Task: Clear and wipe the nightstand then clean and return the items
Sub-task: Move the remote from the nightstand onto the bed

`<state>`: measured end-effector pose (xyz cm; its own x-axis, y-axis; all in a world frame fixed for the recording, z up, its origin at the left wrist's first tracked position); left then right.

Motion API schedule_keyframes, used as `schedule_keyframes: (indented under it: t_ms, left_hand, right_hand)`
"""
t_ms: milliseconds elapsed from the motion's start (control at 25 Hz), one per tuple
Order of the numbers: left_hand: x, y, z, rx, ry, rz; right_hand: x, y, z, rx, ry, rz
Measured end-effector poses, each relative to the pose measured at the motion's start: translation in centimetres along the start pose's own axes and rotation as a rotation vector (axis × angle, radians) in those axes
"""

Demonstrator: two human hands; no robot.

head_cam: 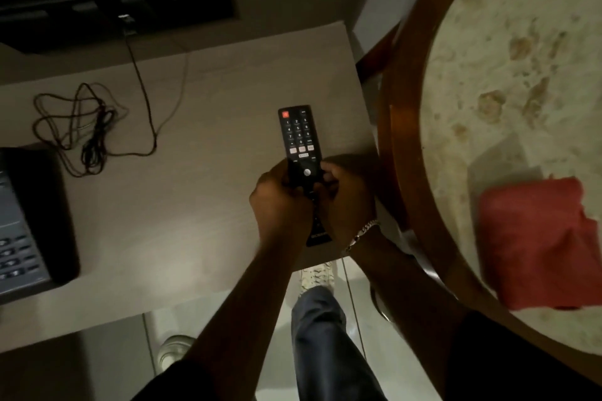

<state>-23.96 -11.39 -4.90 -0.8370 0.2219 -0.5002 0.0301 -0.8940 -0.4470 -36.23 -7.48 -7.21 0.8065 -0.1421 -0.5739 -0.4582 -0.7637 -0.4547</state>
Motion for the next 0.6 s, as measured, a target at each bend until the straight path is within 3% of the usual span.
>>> schedule_keyframes:
  t_ms: [240,360,600]
  left_hand:
    - [-10.9,-2.7,-2.8,-0.119,-0.357,0.175]
    - [-19.5,-5.5,-7.7,-0.220,-0.529,0.369]
    - [-38.6,-14.6,-16.4,-0.184,-0.683,0.810]
  right_hand:
    - [2.9,-5.1,-8.4,-0.220,0.056,-0.047]
    - [8.9,-10.0,-14.9,-0.350,0.066,-0.230]
    - [22.9,-24.7,-28.4,-0.782,-0.047,-0.468]
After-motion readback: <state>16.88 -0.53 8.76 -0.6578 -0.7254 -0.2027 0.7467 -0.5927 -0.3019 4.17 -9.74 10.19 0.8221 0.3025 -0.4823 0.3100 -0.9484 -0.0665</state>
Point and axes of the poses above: each hand's wrist, its own y-axis towards the middle knuckle, its own x-axis out of the palm, z = x × y, the point moved 8 cm from there along y, towards the middle knuckle, and after that the axes turned 3 degrees about z, right-handed, at the moved point
